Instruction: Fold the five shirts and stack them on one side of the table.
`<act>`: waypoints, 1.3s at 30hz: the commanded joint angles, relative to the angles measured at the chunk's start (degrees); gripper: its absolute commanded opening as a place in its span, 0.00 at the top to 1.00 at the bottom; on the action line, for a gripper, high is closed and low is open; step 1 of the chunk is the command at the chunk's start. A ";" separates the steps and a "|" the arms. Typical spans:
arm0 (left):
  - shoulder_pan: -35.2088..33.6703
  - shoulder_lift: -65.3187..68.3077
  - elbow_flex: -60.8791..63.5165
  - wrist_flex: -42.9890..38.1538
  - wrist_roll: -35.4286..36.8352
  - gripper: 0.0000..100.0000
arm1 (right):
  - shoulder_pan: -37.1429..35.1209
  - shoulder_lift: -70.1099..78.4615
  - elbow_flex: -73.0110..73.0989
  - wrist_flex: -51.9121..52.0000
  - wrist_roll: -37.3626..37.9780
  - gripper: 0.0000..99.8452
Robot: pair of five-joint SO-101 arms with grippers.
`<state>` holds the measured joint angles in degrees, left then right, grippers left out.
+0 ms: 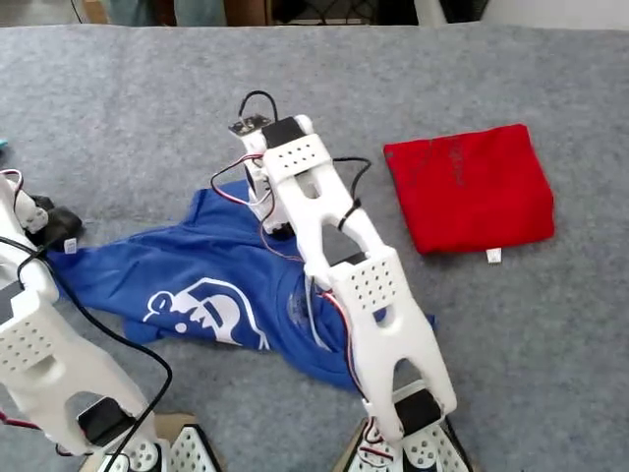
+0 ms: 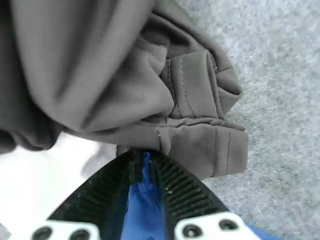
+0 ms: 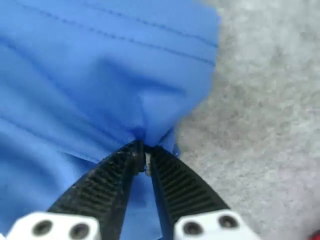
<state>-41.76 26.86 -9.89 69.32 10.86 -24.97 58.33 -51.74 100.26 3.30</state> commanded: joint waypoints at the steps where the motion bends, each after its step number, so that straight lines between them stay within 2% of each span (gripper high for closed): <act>1: 0.66 -0.26 -0.13 -0.79 -0.70 0.97 | 2.90 -6.29 3.56 0.88 -0.18 0.98; 5: 0.66 -0.26 -0.22 -0.79 -0.70 0.97 | 3.78 -11.91 5.14 0.44 -0.62 0.98; 12: 0.75 1.67 -1.45 -0.79 -0.44 0.97 | 3.16 -16.48 0.92 0.44 -3.16 0.89; 17: 0.22 5.36 -4.97 -0.18 -0.44 0.97 | 4.48 -16.92 -6.90 -0.79 -6.33 0.87; 21: 0.40 6.51 -7.96 3.16 -0.44 0.97 | 3.25 -14.73 -12.09 -6.86 -8.00 0.88; 25: 0.31 6.59 -8.31 3.34 -0.35 0.97 | 0.70 -8.22 -11.38 -10.99 -7.56 0.98; 39: -0.31 6.59 -8.48 3.43 -0.35 0.97 | 1.58 6.20 -21.14 0.88 -7.91 0.98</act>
<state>-41.67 33.45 -16.22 72.22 10.42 -23.74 64.84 -69.67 99.91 -4.18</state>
